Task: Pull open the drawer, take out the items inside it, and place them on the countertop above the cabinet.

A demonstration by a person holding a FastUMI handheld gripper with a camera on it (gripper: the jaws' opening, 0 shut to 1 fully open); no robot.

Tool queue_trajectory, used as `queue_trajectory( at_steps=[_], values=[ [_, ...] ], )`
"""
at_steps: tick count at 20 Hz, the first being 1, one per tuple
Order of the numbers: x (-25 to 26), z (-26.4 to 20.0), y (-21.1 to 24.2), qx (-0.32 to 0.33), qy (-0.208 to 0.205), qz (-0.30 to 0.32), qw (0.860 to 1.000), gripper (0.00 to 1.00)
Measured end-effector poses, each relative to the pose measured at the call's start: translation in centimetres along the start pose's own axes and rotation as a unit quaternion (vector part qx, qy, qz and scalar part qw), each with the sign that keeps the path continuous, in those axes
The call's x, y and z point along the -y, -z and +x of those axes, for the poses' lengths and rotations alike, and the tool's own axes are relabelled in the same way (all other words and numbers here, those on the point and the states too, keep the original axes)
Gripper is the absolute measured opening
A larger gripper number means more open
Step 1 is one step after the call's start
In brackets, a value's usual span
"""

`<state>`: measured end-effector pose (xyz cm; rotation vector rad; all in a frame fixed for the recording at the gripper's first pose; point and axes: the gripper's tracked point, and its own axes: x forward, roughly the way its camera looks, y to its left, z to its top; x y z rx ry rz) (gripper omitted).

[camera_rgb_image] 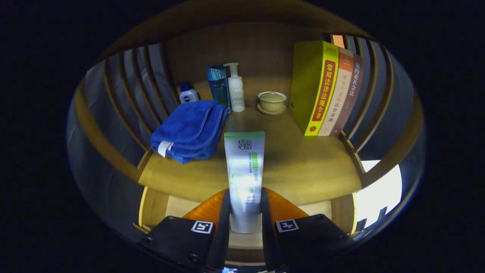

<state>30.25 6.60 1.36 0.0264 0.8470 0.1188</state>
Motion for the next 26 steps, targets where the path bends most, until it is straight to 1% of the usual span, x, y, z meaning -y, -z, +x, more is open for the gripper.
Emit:
queue_trajectory(
  at_steps=[4, 8, 12, 14, 15, 18, 19, 20, 22, 25, 26],
  values=[
    [0.1, 3.9, -1.1, -0.010, 0.016, 0.020, 1.000, 0.46],
    [0.5, 5.6, -1.2, -0.019, 0.030, 0.024, 0.999, 0.47],
    [1.2, 6.9, -1.0, -0.021, 0.044, 0.032, 0.998, 0.51],
    [1.4, 7.3, -1.5, -0.002, 0.047, 0.027, 0.999, 0.56],
    [1.3, 7.1, -1.2, -0.006, 0.046, 0.028, 0.999, 0.56],
    [1.0, 7.0, -1.2, -0.005, 0.041, 0.029, 0.999, 0.65],
    [1.1, 6.9, -1.1, -0.006, 0.043, 0.031, 0.999, 0.74],
    [0.9, 6.7, -1.1, -0.005, 0.042, 0.034, 0.999, 0.76],
    [0.8, 6.4, -1.1, -0.002, 0.040, 0.036, 0.999, 0.88],
    [0.7, 5.3, -1.9, 0.024, 0.037, 0.036, 0.998, 0.98],
    [0.3, 4.5, -2.2, 0.036, 0.030, 0.033, 0.998, 0.98]
  ],
)
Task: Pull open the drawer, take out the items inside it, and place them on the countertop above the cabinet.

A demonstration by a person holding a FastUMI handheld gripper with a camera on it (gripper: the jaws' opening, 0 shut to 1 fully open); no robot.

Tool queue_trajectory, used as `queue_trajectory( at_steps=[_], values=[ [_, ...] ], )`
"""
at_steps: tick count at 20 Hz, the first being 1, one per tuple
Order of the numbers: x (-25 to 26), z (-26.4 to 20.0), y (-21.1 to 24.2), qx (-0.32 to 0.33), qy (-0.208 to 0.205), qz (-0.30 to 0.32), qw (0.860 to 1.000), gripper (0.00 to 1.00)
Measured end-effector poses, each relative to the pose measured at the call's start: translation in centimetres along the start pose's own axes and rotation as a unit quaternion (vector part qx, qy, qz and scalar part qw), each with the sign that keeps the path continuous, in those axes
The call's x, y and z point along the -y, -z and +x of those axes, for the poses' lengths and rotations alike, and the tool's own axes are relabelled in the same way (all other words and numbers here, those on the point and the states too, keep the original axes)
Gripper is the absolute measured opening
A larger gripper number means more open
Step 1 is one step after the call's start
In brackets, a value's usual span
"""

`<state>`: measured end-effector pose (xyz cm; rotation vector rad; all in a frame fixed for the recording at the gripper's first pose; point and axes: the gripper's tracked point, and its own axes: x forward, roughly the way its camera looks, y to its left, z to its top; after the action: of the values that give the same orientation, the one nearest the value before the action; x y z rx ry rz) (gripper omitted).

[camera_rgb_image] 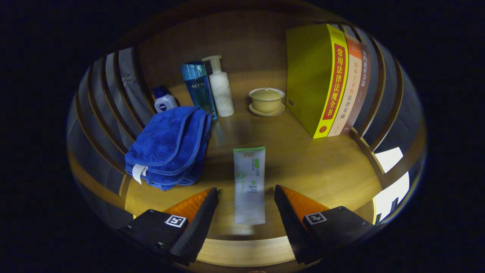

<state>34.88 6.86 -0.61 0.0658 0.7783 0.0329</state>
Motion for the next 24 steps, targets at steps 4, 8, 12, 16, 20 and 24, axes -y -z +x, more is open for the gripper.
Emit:
queue_trajectory(
  at_steps=[4, 8, 12, 16, 20, 24],
  values=[
    [-1.3, -4.8, -0.5, 0.063, -0.040, -0.019, 0.997, 0.98],
    [-1.8, -10.1, -0.5, 0.145, -0.068, -0.016, 0.987, 0.97],
    [-1.3, -14.2, 1.1, 0.230, -0.058, -0.048, 0.970, 0.97],
    [-2.0, -16.2, 5.0, 0.273, -0.075, -0.039, 0.958, 0.97],
    [-0.7, -17.2, 7.6, 0.335, -0.037, -0.060, 0.940, 0.97],
    [-2.0, -18.2, 10.0, 0.359, -0.031, -0.091, 0.928, 0.97]
  ],
)
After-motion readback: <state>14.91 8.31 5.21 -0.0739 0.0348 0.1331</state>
